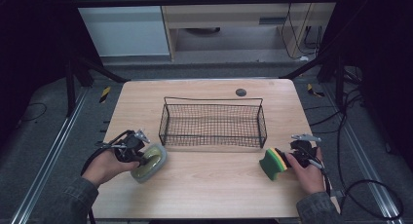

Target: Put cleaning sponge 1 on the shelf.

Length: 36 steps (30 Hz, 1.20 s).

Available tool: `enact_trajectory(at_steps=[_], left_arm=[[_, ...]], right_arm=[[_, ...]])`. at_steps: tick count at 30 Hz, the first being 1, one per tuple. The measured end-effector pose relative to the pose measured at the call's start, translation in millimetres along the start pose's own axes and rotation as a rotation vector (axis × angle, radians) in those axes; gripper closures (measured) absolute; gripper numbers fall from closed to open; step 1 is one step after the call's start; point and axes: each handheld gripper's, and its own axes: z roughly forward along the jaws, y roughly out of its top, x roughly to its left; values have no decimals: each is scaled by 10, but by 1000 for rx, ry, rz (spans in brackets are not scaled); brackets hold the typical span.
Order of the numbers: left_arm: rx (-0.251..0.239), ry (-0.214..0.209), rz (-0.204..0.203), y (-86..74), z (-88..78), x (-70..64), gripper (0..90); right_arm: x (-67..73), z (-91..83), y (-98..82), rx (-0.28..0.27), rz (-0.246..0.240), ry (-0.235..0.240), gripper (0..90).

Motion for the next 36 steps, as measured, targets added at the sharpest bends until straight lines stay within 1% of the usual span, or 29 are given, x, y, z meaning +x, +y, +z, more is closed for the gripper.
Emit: enact_trajectory(at_steps=[5, 7, 9, 10, 14, 15, 17, 20, 26, 29, 35, 36], left_arm=[[-49, 39, 47, -41, -117, -48, 704], [-76, 60, 75, -56, -151, -52, 704], [-84, 78, 96, -67, -169, -39, 704], [-86, 87, 100, -72, -178, -32, 704], [-102, 95, 124, -89, -203, -12, 704], [-107, 107, 135, -87, -212, -7, 704], [-121, 120, 135, -86, -223, 0, 704], [-157, 133, 129, -87, -265, 4, 704], [-184, 172, 140, -67, -408, -7, 704], [-184, 185, 148, -49, -482, -7, 704], [-173, 222, 182, 57, -662, 27, 704], [-182, 230, 187, 84, -692, 39, 704]], right_arm=[[0, 0, 0, 0, 0, 0, 6], [0, 0, 0, 0, 0, -1, 5], [3, 2, 2, -1, 0, -5, 5], [9, 3, 2, -1, 5, -7, 5], [11, 4, 2, -1, 7, -9, 5], [11, 4, 2, -1, 7, -10, 5], [11, 4, 2, -1, 7, -10, 5], [14, 1, 0, 0, 10, -11, 6], [21, -8, -8, -1, 13, -10, 5], [21, -9, -9, -1, 12, -10, 5], [19, -13, -13, 1, 5, -10, 5], [19, -13, -13, 1, 6, -10, 5]])
